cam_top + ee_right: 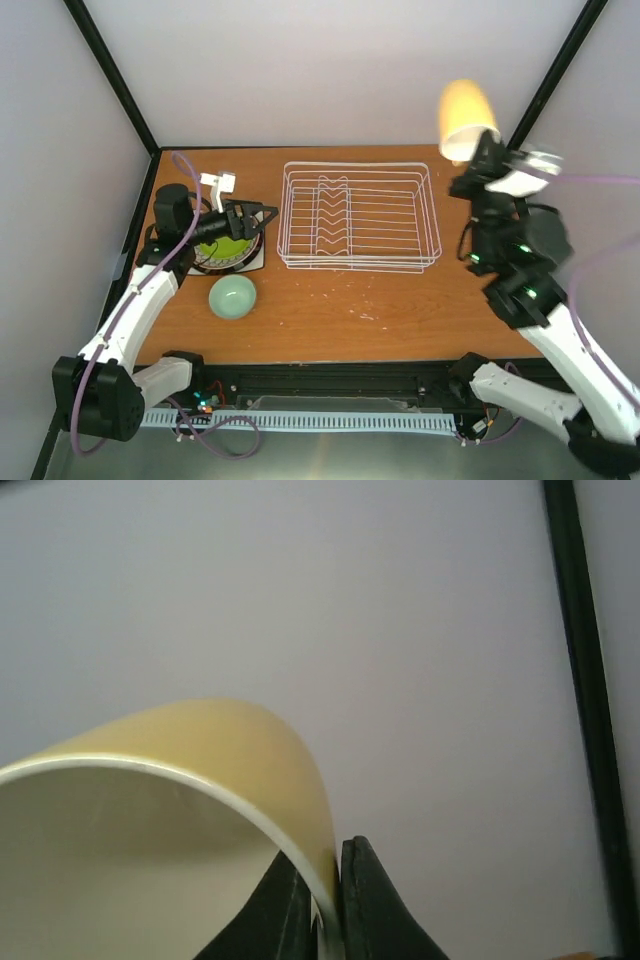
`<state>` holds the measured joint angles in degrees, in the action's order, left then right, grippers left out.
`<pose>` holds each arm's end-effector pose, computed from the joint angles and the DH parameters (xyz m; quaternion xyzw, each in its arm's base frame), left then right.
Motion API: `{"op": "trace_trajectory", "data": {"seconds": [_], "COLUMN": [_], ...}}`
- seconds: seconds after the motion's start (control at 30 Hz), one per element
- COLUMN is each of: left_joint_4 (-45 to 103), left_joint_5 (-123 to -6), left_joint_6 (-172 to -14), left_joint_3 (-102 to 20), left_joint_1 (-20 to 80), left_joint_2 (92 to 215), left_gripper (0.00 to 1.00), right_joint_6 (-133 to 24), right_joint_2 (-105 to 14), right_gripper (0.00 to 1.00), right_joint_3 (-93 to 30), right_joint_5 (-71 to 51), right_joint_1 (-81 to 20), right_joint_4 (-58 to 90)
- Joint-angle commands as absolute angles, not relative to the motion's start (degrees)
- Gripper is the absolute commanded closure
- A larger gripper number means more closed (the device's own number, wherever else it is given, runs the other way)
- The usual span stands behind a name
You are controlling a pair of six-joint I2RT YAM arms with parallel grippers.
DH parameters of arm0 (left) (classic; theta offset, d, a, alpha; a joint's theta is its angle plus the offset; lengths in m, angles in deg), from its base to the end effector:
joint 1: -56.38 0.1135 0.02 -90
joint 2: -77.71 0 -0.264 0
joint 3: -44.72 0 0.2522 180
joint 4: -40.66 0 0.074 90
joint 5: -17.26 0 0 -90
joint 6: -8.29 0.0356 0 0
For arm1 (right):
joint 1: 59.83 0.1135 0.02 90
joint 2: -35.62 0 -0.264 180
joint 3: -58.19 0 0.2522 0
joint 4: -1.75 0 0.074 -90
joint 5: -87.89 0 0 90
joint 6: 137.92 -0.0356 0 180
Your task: Load the mixed dishes into the dish rack
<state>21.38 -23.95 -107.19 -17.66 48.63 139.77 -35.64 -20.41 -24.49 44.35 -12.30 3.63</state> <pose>0.2349 -0.0590 0.3165 0.1229 0.7694 -0.4734 0.4109 0.1455 0.1208 0.4868 0.0411 0.5950 0.0318 0.8021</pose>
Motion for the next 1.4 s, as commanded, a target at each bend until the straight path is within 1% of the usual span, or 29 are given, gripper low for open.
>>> {"op": "trace_trajectory", "data": {"seconds": [0.0,0.03,0.07,0.1,0.13,0.23,0.37,0.47,0.63,0.73,0.8,0.9,1.07,1.17,1.23,1.37], "left_joint_4": [45.2,51.3,57.8,64.4,70.3,82.5,84.1,83.1,75.1,73.7,72.2,70.3,71.7,73.9,75.0,77.0], "left_joint_5": [-11.6,-9.8,-8.4,-7.3,-7.0,-6.8,-7.9,-9.9,-15.7,-19.9,-23.1,-24.8,-24.9,-24.8,-24.4,-24.8], "left_joint_6": [-119.8,-123.8,-128.1,-132.2,-135.8,-141.8,-140.3,-138.4,-131.1,-129.9,-129.0,-127.6,-127.9,-128.9,-129.6,-130.5], "left_joint_3": [-16.5,-15.4,-14.1,-12.8,-11.9,-11.2,-12.2,-12.1,-11.5,-10.9,-11.4,-14.0,-17.9,-18.4,-18.5,-17.8], "left_joint_1": [48.0,47.7,47.1,46.4,45.2,40.8,36.0,34.8,32.9,32.0,31.3,29.7,27.1,26.4,26.4,26.3], "left_joint_2": [138.7,139.2,139.9,140.7,141.5,144.2,146.1,147.0,147.3,147.8,148.4,150.3,153.3,153.5,153.3,152.7], "left_gripper": [0.05,0.05,0.05,0.05,0.05,0.05,0.05,0.05,0.06,0.06,0.09,0.15,0.18,0.27,0.27,0.23], "right_joint_6": [-84.4,-88.7,-93.6,-98.5,-103.4,-116.0,-133.1,-141.2,-145.5,-146.8,-146.6,-145.6,-143.7,-142.9,-142.2,-141.9], "right_joint_2": [-13.3,-13.1,-13.5,-14.3,-15.6,-23.8,-35.9,-42.5,-45.7,-46.3,-46.4,-46.1,-45.5,-45.1,-44.9,-45.2], "right_gripper": [0.97,0.97,0.97,0.97,0.97,0.97,0.97,0.97,0.97,0.97,0.97,0.97,0.97,0.97,0.97,0.97], "right_joint_3": [-15.8,-13.5,-10.6,-7.6,-4.3,0.6,2.3,1.7,2.4,2.9,3.1,3.7,4.3,4.6,5.0,5.7], "right_joint_5": [6.6,-4.6,-9.1,-17.4,-22.3,-32.9,-37.6,-37.2,-35.3,-34.4,-34.1,-34.1,-34.3,-34.6,-34.9,-35.1], "right_joint_1": [-26.7,-30.2,-33.2,-35.1,-36.2,-37.2,-37.1,-36.9,-36.7,-36.5,-35.9,-35.4,-35.4,-35.4,-35.4,-35.4], "right_joint_4": [20.3,17.2,12.9,6.8,-3.1,-23.2,-50.7,-61.0,-67.4,-69.4,-69.7,-69.7,-69.1,-68.6,-67.8,-68.0]}}
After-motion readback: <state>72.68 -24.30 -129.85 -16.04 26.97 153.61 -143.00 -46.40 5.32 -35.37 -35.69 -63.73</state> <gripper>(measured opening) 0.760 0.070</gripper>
